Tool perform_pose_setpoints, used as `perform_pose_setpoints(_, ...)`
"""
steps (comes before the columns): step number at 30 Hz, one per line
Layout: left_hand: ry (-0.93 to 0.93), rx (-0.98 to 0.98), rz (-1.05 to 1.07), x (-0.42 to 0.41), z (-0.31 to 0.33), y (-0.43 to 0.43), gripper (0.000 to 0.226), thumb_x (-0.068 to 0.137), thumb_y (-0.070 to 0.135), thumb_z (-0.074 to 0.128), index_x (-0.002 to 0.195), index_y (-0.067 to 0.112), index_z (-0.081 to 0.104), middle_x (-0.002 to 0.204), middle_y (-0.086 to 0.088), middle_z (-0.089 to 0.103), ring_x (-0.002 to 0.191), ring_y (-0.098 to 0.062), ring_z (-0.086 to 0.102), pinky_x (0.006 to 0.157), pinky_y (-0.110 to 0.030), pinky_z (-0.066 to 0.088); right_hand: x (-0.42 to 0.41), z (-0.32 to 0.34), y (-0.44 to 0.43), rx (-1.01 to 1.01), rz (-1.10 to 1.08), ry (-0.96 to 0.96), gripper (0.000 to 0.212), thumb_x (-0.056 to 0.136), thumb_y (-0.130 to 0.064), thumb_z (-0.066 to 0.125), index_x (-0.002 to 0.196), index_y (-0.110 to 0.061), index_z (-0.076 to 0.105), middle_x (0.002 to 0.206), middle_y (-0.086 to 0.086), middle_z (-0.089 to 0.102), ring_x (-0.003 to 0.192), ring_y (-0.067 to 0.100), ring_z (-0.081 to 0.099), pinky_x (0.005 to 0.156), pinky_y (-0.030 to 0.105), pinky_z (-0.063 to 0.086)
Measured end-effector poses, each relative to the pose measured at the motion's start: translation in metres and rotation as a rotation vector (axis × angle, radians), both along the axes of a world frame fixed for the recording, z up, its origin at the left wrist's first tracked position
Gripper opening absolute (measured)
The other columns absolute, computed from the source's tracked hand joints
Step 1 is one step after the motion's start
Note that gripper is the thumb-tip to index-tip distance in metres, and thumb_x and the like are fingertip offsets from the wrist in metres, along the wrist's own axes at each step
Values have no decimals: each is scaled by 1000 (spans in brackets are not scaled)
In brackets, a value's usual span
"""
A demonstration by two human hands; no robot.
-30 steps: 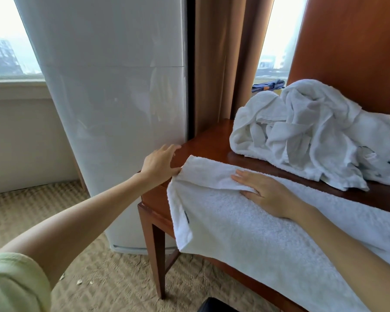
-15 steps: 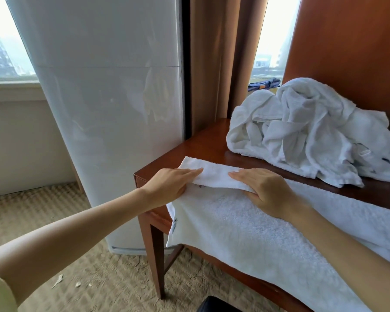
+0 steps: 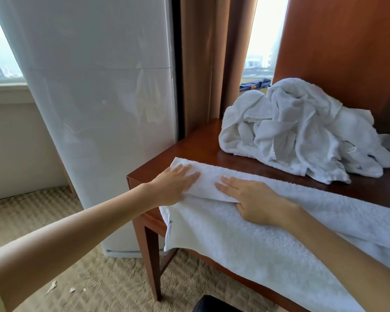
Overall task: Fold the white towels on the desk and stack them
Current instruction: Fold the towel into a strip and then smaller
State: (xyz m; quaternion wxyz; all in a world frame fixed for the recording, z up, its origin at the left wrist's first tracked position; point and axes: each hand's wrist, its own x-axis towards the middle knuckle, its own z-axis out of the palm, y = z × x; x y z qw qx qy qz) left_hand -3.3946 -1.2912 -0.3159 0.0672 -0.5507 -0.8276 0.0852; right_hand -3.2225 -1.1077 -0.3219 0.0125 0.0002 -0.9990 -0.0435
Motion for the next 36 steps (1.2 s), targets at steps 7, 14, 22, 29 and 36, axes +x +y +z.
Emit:
perform_pose_setpoints(7, -141, -323, 31, -5, 12, 18, 98, 92, -4, 45, 145, 37, -27, 159, -11, -20, 147, -37, -5, 116, -48, 22, 17, 0, -2, -64, -99, 72, 66, 99, -18, 37, 154, -38, 6, 162, -12, 6, 148, 9, 12, 116, 30, 19)
perform_pose_setpoints(14, -453, -438, 298, 28, 55, 59, 104, 85, 9, 64, 151, 39, -10, 161, -12, 0, 146, -34, 13, 111, -42, 27, 83, -15, 32, -202, -396, 259, 65, 94, -9, 46, 151, -34, 26, 158, -12, 25, 144, 8, 25, 115, 25, 20)
perform_pose_setpoints(22, -432, -77, 272, 98, 3, 106, 61, 97, 63, 14, 151, 44, -7, 160, -3, -20, 147, -31, -16, 107, -69, -10, 74, -20, 41, -280, -374, 234, 59, 96, -10, 42, 151, -29, 30, 159, -8, 22, 146, 8, 18, 117, 25, 11)
perform_pose_setpoints(29, -320, -4, 253, 69, -6, 125, 60, 94, 68, 11, 148, 50, -7, 162, 1, -12, 149, -29, -8, 108, -72, -7, 50, -13, 52, -299, -423, 221, 56, 98, -13, 41, 152, -25, 29, 161, -4, 19, 147, 12, 16, 120, 31, 13)
perform_pose_setpoints(36, -129, 150, -155, 116, 0, 143, 60, 103, 43, 25, 155, 21, 5, 162, -5, 1, 149, -21, -5, 115, -54, -7, 89, -5, 61, -263, -472, 289, 60, 96, -40, 49, 152, -27, 28, 157, -4, 29, 143, 15, 28, 114, 31, 25)
